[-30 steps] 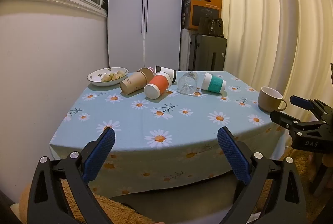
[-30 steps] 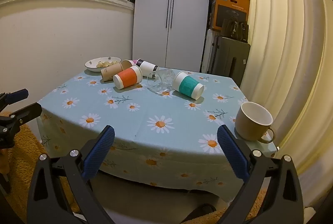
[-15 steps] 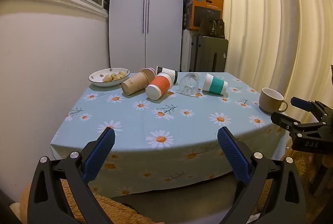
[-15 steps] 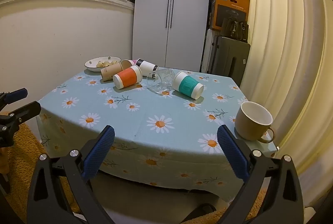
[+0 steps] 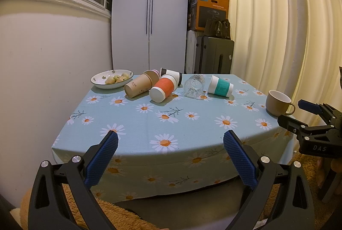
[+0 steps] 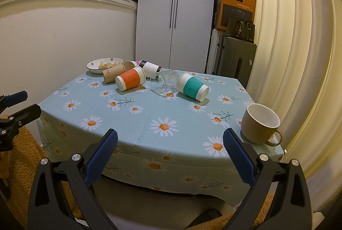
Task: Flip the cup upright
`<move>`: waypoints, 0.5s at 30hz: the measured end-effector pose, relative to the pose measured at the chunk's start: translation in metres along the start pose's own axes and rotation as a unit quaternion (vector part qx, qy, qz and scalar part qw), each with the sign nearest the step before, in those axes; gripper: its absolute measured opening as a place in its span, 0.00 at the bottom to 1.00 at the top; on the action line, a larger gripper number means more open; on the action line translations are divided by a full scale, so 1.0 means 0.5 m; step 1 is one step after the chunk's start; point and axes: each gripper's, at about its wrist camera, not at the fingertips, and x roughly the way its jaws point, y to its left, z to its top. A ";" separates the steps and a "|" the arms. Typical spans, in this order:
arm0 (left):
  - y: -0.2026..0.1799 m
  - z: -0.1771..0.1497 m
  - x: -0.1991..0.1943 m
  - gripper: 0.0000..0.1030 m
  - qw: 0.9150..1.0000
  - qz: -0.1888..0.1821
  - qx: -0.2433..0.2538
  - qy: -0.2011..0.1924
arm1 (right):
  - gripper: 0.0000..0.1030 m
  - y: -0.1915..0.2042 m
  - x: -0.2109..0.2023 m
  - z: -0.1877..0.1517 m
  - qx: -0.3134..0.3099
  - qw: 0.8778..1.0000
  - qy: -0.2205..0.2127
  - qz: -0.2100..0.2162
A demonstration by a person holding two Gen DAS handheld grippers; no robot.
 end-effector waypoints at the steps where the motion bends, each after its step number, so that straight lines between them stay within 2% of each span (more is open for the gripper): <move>1: 0.001 0.000 0.000 0.94 1.000 0.000 0.000 0.000 | 0.95 0.000 0.000 0.000 0.000 1.000 0.000 0.000; 15: 0.004 0.000 0.000 0.94 1.000 0.000 -0.001 -0.001 | 0.95 -0.002 0.000 -0.001 0.000 1.000 0.001 0.000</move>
